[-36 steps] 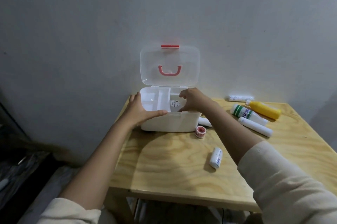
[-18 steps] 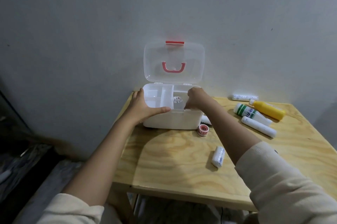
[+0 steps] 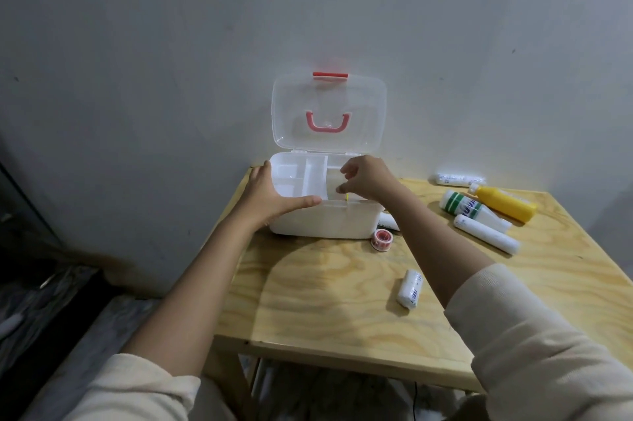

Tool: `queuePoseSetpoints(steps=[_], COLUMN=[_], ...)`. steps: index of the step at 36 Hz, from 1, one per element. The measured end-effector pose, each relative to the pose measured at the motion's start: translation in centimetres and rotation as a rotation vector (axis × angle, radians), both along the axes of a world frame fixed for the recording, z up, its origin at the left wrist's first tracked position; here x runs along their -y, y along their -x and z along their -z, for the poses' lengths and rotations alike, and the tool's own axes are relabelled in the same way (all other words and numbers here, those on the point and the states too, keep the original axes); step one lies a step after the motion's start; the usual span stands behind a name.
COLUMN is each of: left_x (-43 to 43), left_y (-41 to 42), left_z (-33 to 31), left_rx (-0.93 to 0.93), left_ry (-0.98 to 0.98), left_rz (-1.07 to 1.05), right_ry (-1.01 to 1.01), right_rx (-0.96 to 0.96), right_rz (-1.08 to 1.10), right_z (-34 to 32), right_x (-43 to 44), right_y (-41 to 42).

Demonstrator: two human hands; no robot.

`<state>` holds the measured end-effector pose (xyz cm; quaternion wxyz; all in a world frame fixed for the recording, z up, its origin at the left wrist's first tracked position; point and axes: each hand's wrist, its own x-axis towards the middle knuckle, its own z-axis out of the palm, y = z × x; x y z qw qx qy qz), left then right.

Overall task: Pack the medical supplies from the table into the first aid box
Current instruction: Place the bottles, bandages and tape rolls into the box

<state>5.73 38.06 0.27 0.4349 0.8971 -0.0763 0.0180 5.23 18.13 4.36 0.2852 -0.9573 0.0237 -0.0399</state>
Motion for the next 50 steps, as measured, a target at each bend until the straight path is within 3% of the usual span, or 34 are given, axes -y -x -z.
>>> queuePoseSetpoints(steps=[6, 14, 17, 23, 30, 40, 50], left_x=[0.4, 0.6, 0.2, 0.7, 0.6, 0.5, 0.7], left_y=[0.8, 1.5, 1.4, 2.0, 1.6, 1.0, 0.7], left_z=[-0.1, 0.1, 0.4, 0.3, 0.6, 1.3, 1.6], left_rx=[0.039, 0.022, 0.032, 0.040, 0.049, 0.035, 0.047], left_ry=[0.041, 0.091, 0.115, 0.132, 0.162, 0.180, 0.182], left_rz=[-0.050, -0.083, -0.074, -0.092, -0.094, -0.111, -0.113], right_ry=[-0.096, -0.179, -0.164, 0.025, 0.103, 0.284, 0.185], right_rx=[0.217, 0.328, 0.296, 0.023, 0.143, 0.188, 0.105], right_rz=[0.010, 0.047, 0.100, 0.120, 0.142, 0.376, 0.403], right_z=[-0.6, 0.9, 2.3, 5.7, 7.1, 7.7, 7.2], right_x=[2.0, 5.6, 7.1, 8.0, 9.1, 14.5, 14.1], right_y=[2.1, 5.2, 5.9, 7.0, 8.5, 10.3, 10.2])
